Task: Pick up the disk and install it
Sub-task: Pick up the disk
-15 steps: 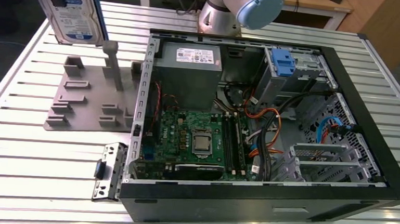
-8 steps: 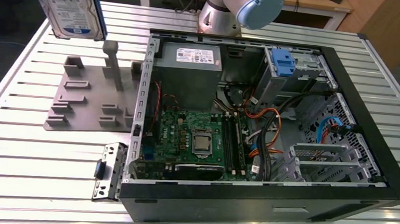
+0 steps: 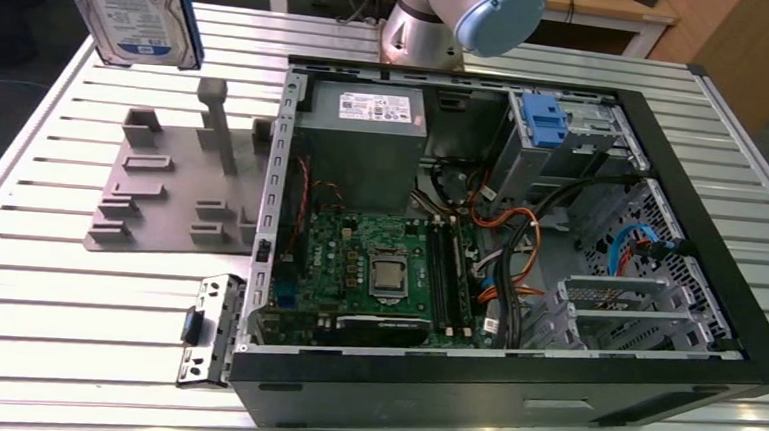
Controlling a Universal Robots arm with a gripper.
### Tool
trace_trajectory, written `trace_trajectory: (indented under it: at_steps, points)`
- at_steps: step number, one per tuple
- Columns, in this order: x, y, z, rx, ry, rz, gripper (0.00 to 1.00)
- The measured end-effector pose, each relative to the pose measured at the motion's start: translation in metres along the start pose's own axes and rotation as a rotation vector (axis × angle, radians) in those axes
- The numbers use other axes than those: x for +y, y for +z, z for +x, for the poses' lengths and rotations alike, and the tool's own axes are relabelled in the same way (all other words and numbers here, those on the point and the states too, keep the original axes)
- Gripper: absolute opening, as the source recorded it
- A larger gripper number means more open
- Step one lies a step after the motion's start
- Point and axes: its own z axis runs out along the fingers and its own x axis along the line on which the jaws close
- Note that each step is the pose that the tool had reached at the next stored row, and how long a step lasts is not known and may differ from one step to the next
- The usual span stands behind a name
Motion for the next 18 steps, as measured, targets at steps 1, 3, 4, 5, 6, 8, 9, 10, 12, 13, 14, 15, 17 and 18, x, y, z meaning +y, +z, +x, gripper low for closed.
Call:
trace_trajectory:
  at_steps: [1,3,4,5,6,8,9,10,12,13,14,15,17,18]
  points:
    - [0.0,-0.001,-0.0001,0.0,0.0,0.0,0.36]
    - [0.0,-0.0032,-0.0002,0.0,0.0,0.0,0.36]
    - [0.0,-0.0045,-0.0002,0.0,0.0,0.0,0.36]
    - [0.0001,-0.0057,-0.0003,0.0,0.0,0.0,0.36]
    - [0.0001,-0.007,-0.0003,0.0,0.0,-0.0001,0.36]
    - [0.0001,-0.0094,-0.0004,0.0,0.0,0.0,0.36]
    - [0.0001,-0.0105,-0.0005,0.0,0.0,0.0,0.36]
    - [0.0001,-0.0117,-0.0006,0.0,0.0,-0.0001,0.36]
    - [0.0002,-0.0142,-0.0007,0.0,0.0,-0.0001,0.36]
    - [0.0002,-0.0154,-0.0007,0.0,0.0,0.0,0.36]
    - [0.0002,-0.0169,-0.0008,0.0,0.0,0.0,0.36]
    - [0.0002,-0.0182,-0.0009,0.0,0.0,0.0,0.36]
    - [0.0003,-0.0209,-0.001,0.0,0.0,0.0,0.36]
    - [0.0003,-0.0224,-0.0011,0.0,0.0,0.0,0.36]
